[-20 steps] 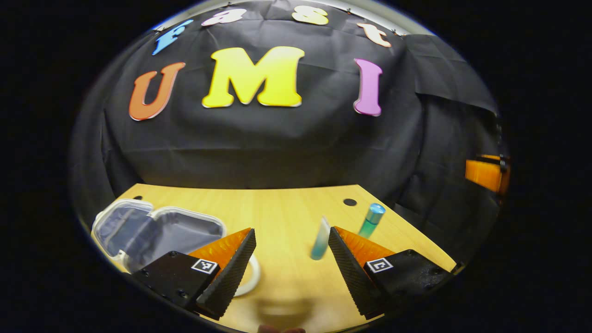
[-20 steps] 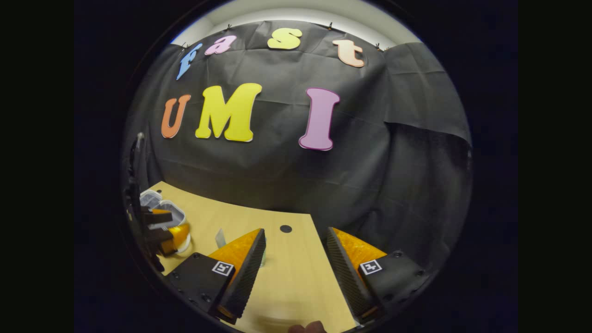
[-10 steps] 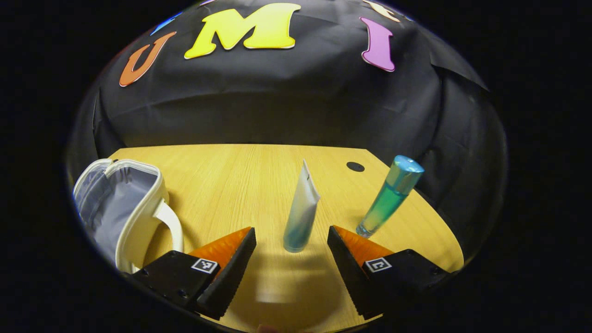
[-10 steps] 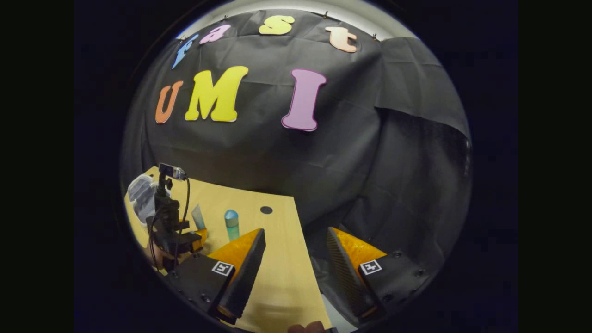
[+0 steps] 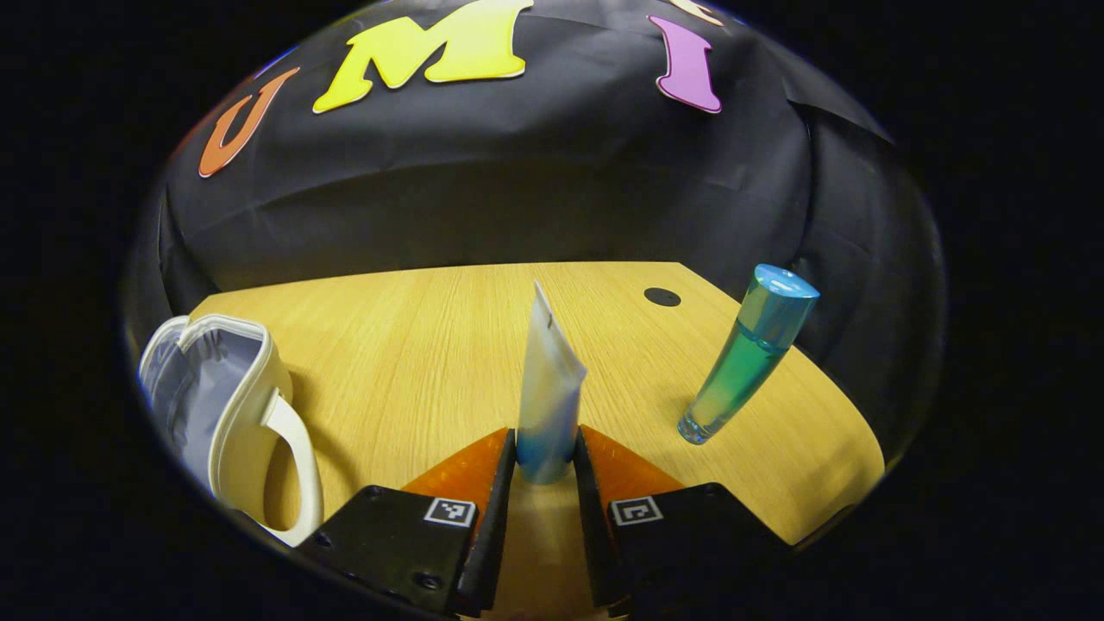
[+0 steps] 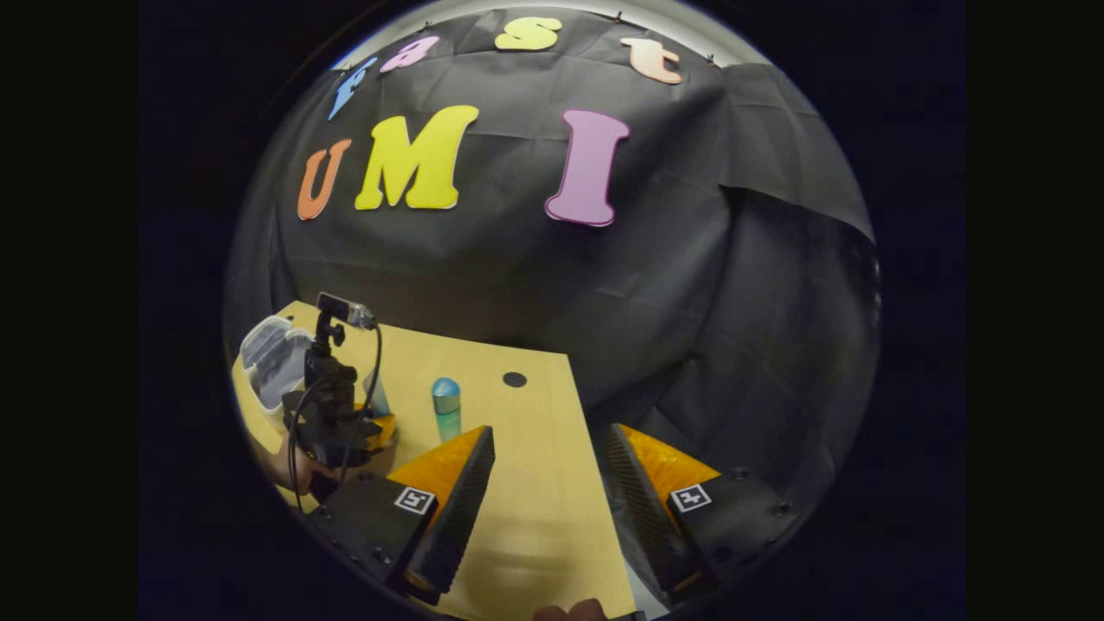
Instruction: First open the suitcase, pack the skin care products into it, and then close the suitcase.
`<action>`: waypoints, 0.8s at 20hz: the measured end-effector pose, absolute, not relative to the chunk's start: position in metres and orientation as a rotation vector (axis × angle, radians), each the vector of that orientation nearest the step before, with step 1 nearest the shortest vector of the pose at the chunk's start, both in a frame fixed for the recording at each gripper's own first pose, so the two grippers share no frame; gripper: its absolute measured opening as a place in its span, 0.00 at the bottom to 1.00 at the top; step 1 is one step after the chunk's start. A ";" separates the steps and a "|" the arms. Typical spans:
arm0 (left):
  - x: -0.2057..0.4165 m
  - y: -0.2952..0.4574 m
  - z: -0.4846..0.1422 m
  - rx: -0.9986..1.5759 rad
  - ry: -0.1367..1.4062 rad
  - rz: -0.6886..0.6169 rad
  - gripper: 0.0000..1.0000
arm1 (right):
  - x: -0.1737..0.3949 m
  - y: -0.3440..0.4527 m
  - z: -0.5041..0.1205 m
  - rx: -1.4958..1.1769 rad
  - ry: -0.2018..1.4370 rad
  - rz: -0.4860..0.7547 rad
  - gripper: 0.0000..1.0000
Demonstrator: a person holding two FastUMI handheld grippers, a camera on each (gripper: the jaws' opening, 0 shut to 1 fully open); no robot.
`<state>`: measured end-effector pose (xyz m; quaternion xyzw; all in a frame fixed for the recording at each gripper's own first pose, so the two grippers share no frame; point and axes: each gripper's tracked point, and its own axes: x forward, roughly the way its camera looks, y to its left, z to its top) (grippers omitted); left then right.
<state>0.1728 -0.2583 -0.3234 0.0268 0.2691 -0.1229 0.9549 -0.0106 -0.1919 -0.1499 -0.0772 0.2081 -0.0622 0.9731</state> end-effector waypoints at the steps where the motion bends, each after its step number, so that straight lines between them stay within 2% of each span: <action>1: 0.171 -0.261 -0.323 0.043 0.553 -0.264 0.42 | -0.008 -0.187 -0.155 -0.155 0.426 -0.106 0.80; 5: 0.159 -0.256 -0.284 0.021 0.517 -0.295 0.40 | 0.009 -0.169 -0.183 -0.126 0.460 -0.031 0.80; 6: 0.154 -0.252 -0.271 0.013 0.507 -0.297 0.47 | 0.016 -0.161 -0.192 -0.109 0.468 -0.010 0.80; 7: 0.148 -0.247 -0.257 0.004 0.498 -0.295 0.40 | 0.021 -0.150 -0.202 -0.092 0.479 0.021 0.80; 9: 0.135 -0.235 -0.232 -0.019 0.483 -0.285 0.40 | 0.038 -0.130 -0.224 -0.069 0.501 0.066 0.80; 13: 0.111 -0.194 -0.194 0.002 0.463 -0.238 0.40 | 0.084 -0.098 -0.268 0.007 0.542 0.108 0.81; 16: 0.095 -0.145 -0.188 0.021 0.479 -0.161 0.40 | 0.114 -0.090 -0.286 0.024 0.547 0.094 0.80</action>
